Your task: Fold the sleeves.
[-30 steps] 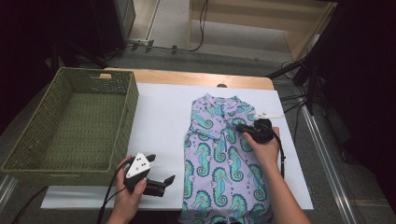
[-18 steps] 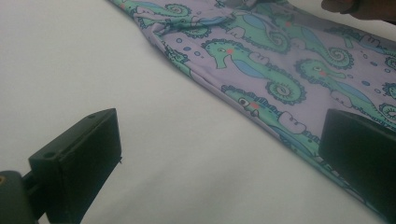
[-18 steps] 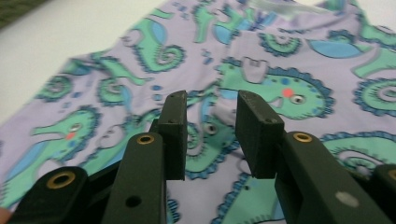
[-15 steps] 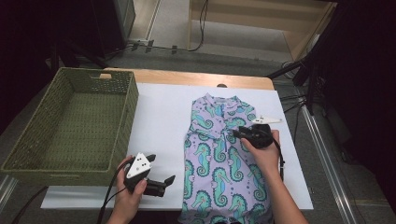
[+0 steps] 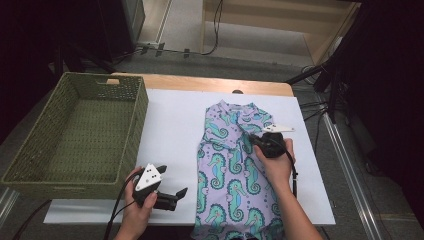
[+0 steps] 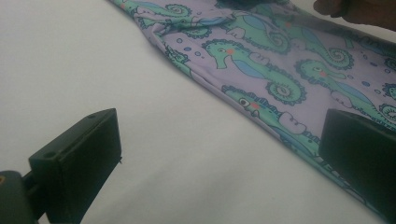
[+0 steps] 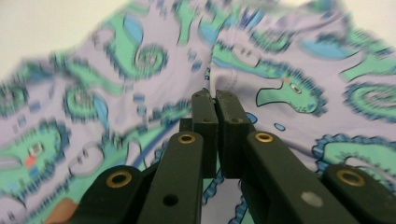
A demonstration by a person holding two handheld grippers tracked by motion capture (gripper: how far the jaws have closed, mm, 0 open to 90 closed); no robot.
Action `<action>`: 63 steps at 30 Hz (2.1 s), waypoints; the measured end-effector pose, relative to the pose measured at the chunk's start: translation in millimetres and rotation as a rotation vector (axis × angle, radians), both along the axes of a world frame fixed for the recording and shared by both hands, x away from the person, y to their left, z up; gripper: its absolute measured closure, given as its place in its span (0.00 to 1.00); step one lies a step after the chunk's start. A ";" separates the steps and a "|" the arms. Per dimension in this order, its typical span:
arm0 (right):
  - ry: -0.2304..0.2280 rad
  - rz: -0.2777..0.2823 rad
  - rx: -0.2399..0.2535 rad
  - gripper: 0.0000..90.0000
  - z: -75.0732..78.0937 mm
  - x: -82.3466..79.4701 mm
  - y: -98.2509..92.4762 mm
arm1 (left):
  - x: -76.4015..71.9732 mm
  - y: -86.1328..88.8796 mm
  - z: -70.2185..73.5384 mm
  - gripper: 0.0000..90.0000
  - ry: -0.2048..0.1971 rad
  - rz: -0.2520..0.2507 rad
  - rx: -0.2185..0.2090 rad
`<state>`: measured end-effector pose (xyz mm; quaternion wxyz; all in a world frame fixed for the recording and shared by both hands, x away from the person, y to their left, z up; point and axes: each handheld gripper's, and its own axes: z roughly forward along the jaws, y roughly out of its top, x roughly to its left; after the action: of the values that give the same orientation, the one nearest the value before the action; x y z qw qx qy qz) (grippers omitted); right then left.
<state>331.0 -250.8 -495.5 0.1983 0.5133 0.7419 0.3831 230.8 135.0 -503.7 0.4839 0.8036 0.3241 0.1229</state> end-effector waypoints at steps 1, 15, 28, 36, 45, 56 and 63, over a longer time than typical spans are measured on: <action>-0.012 -0.008 0.009 0.95 1.2 -0.6 -0.4 | -0.1 -0.2 -0.1 0.00 0.001 -0.001 0.000; 0.050 0.115 0.018 0.60 -17.7 -8.2 4.5 | -0.2 -0.5 -0.2 0.00 -0.001 -0.002 0.004; -0.076 0.104 0.109 0.12 2.1 -37.0 -25.7 | -0.9 -1.6 -0.3 0.00 -0.006 -0.009 0.008; -0.121 0.090 0.141 0.00 5.5 -51.1 -42.2 | -1.1 -1.7 -0.3 0.00 -0.010 -0.010 0.010; -0.145 0.060 0.139 0.00 3.6 -66.8 -57.7 | -1.5 -1.9 -0.3 0.00 -0.015 -0.013 0.015; -0.153 0.013 0.146 0.00 -4.2 -89.1 -83.5 | -1.8 -2.8 0.4 0.00 -0.022 -0.018 0.023; -0.172 0.010 0.154 0.00 -7.2 -104.2 -98.8 | -1.3 -3.9 1.8 0.00 -0.030 -0.021 0.032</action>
<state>226.8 -349.6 -502.7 0.2192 0.4884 0.6931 0.4827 229.4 131.2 -501.9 0.4768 0.8127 0.3064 0.1351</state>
